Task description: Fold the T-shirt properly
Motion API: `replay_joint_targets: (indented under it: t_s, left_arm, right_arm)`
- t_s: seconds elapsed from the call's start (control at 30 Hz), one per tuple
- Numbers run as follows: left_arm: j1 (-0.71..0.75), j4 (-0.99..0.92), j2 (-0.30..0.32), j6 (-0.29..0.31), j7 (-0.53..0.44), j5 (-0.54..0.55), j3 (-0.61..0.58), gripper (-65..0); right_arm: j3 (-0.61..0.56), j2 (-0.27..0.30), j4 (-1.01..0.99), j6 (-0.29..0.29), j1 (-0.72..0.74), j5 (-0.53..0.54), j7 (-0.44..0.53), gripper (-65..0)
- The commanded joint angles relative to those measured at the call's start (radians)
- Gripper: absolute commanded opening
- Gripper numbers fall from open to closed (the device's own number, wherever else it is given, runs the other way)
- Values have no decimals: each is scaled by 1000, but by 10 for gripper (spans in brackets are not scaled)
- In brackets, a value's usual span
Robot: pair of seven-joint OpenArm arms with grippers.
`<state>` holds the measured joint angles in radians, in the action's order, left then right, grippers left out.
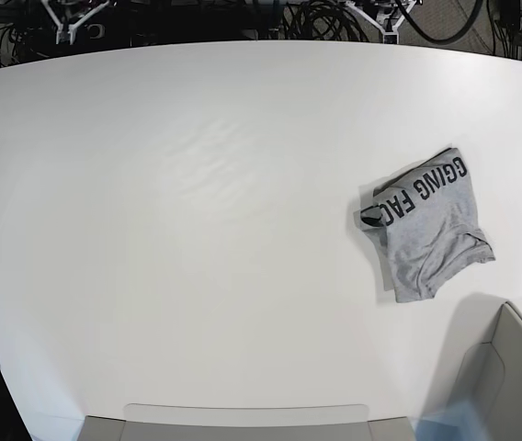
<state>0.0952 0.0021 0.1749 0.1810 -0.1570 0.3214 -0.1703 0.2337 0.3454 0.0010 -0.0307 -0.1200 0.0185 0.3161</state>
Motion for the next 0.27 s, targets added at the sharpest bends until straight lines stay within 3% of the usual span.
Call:
replay_joint_targets:
  t_s: [0.0, 0.13, 0.23]
  left_arm:
    - [7, -2, 5, 5, 3, 2, 1, -650]
    - [7, -2, 19, 5, 3, 2, -1, -650]
    - [5, -2, 21, 7, 3, 2, -1, -650]
  right_arm:
    - [-15, 14, -1, -54, -5, -25, 19, -650]
    - [-93, 4, -1, -292, -4, -134, 39, -650]
    - [-119, -19, -1, -372, 9, -168, 38, -650]
